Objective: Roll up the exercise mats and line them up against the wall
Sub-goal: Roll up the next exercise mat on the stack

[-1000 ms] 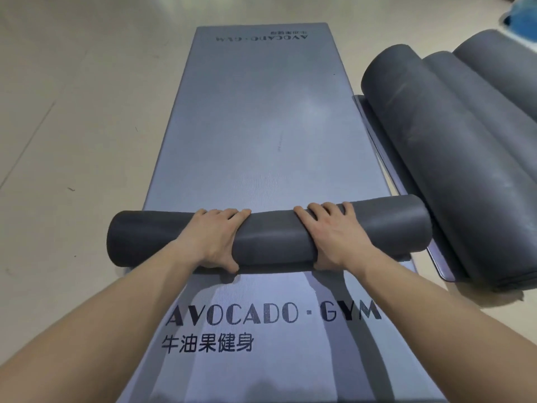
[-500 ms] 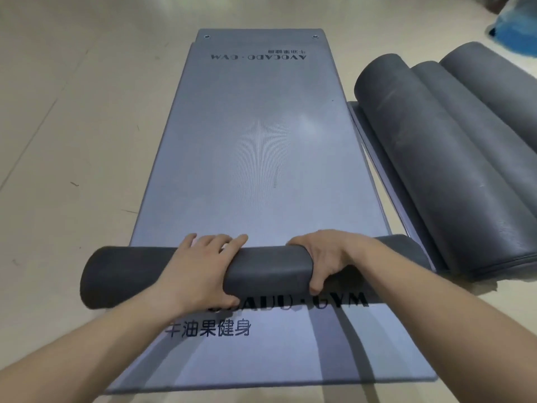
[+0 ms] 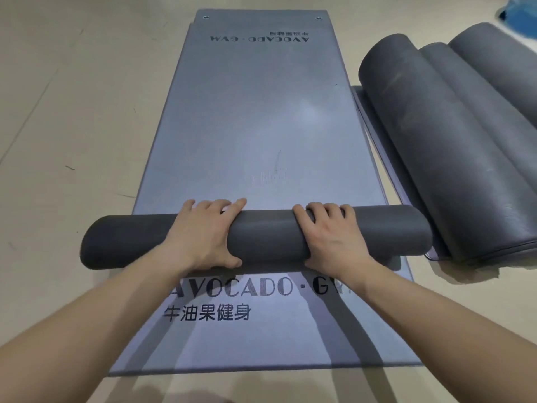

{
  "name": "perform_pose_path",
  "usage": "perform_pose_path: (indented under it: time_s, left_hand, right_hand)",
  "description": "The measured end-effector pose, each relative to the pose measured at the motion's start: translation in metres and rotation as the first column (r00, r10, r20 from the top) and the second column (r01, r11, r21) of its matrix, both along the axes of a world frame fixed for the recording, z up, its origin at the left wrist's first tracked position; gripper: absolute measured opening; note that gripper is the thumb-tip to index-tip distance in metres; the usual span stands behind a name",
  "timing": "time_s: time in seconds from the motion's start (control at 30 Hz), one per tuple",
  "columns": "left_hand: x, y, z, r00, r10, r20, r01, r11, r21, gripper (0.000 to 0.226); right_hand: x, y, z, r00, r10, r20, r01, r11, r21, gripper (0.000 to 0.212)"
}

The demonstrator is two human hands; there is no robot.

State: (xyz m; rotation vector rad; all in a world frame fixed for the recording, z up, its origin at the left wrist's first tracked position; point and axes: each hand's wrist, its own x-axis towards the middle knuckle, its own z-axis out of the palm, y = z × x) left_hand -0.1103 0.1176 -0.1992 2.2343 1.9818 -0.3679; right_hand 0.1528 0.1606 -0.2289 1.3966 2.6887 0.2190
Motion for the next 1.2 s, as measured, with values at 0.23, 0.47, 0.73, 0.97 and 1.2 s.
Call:
perform_pose_path:
  time_s: [0.23,0.47,0.73,0.97,1.2]
  left_hand:
    - [-0.002,-0.003,-0.030,0.995,0.002,-0.101,0.030,0.948,0.318,0.116]
    - [0.000,0.003,0.022,0.984,-0.158,-0.081,0.151,0.985,-0.084,0.093]
    - [-0.008,0.059,0.022,0.986,0.047,0.157,0.037,0.869,-0.494,0.118]
    - [-0.010,-0.021,-0.036,0.994,-0.074,-0.082,0.084,0.987,0.137,0.154]
    - [-0.018,0.014,-0.023,0.984,-0.143,-0.102,0.152,0.985,0.082,0.117]
  right_hand:
    - [-0.021,0.055,0.043,0.996,-0.024,0.089,0.053,0.938,-0.344,0.086]
    - [-0.011,0.049,0.069,0.991,-0.029,0.127,0.105,0.758,-0.644,0.083]
    - [0.009,-0.009,0.003,0.996,0.016,0.082,-0.006,0.992,-0.128,0.143]
    - [-0.006,0.051,0.028,0.992,0.036,0.121,0.023,0.891,-0.454,0.131]
    - [-0.002,0.030,0.015,0.994,-0.025,0.111,0.051,0.968,-0.245,0.131]
